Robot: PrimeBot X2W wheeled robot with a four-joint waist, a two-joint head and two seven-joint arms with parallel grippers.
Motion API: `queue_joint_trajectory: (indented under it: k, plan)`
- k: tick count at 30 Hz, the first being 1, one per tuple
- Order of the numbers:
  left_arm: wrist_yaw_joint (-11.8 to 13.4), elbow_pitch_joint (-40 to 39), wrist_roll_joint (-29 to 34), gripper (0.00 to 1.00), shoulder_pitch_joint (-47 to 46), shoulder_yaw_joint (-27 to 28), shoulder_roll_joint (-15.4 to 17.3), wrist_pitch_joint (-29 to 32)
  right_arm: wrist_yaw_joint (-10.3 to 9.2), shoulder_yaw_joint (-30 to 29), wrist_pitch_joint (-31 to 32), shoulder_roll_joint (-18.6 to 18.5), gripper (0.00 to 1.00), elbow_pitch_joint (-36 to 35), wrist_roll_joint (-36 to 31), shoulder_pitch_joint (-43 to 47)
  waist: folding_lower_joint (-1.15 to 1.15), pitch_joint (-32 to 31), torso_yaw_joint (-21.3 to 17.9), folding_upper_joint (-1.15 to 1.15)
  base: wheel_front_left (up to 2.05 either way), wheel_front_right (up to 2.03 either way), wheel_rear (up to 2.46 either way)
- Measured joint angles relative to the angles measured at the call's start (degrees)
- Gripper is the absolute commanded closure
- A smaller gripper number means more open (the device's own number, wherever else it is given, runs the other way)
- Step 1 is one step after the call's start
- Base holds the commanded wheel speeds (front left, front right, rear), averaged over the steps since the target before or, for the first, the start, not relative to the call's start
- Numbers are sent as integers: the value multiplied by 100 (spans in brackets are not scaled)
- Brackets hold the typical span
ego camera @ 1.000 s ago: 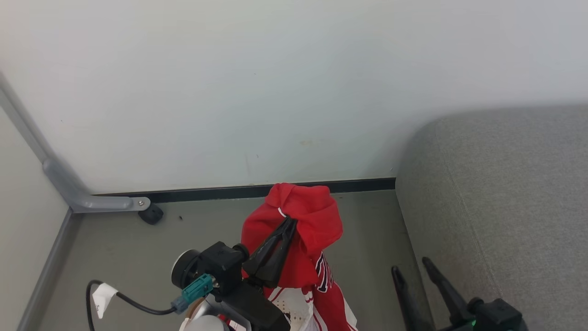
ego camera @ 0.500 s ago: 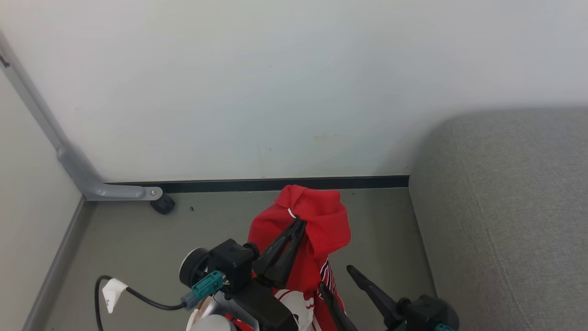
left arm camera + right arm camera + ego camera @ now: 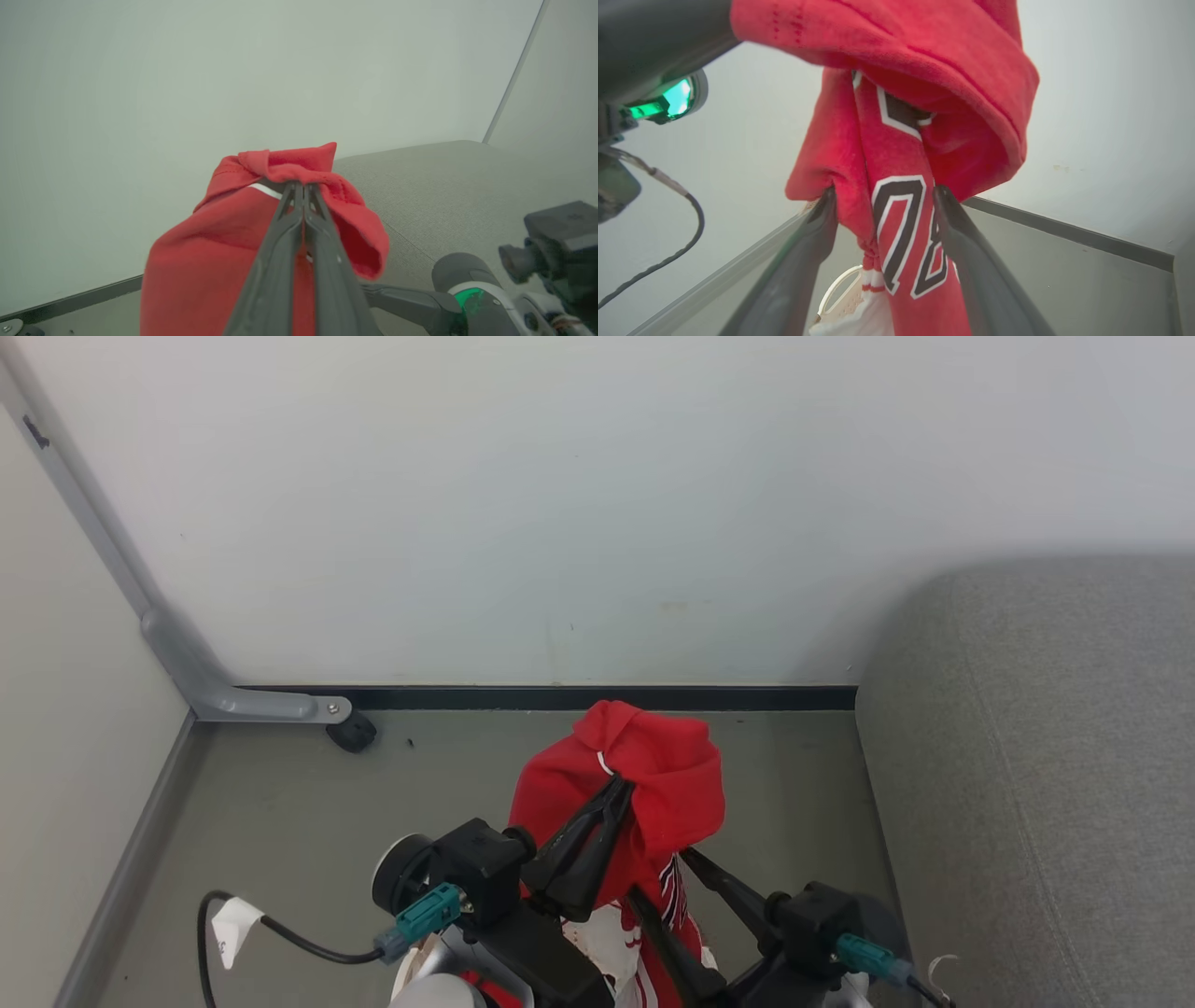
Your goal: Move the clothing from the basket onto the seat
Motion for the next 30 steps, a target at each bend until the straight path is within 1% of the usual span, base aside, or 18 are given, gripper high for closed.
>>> queue_joint_trajectory:
  k: [6, 7, 8, 13, 19, 24, 25, 26, 27, 30]
  plan:
    - [0, -36, -1, 100, -8, -22, -4, 9, 1, 41, -11, 14, 0, 392, 202, -380, 0, 52, 49, 0, 0, 0, 0]
    - [-1, -40, -1, 100, -9, -24, -5, 10, 1, 52, -15, 15, 65, 448, 224, -422, 0, 61, 56, 0, 0, 0, 0]
    - [-1, -48, -1, 100, -11, -27, -5, 37, 2, 62, -26, 16, 100, 504, 250, -466, 0, 69, 63, 0, 0, 0, 0]
    - [-1, -88, -1, 100, -18, -33, -5, 53, 9, 138, -116, 21, 100, 686, 359, -611, 0, 109, 79, 0, 0, 0, 0]
    - [-1, -89, 0, 100, -99, -37, -4, 103, 9, 444, -220, 20, 100, 708, 679, -727, 0, 133, 78, 0, 0, 0, 0]
    - [-1, -89, 0, 100, -111, -47, -1, 109, 8, 542, -292, 20, 100, 773, 829, -836, 0, 145, 67, 0, 0, 0, 0]
    - [-1, -88, 0, 65, -112, -52, -1, 109, 8, 553, -296, 20, 100, 780, 872, -842, 0, 145, 63, 0, 0, 0, 0]
    - [-1, -87, 0, 40, -112, -56, 1, 116, 8, 566, -312, 20, 100, 795, 913, -848, 0, 144, 60, 0, 0, 0, 0]
    - [0, -87, 1, 0, -112, -57, 2, 130, 7, 573, -318, 20, 100, 810, 936, -856, 0, 142, 56, 0, 0, 0, 0]
    - [12, -87, 4, 0, -111, -56, 5, 130, -1, 577, -359, 19, 100, 868, 969, -950, 0, 133, 43, 0, 0, 0, 0]
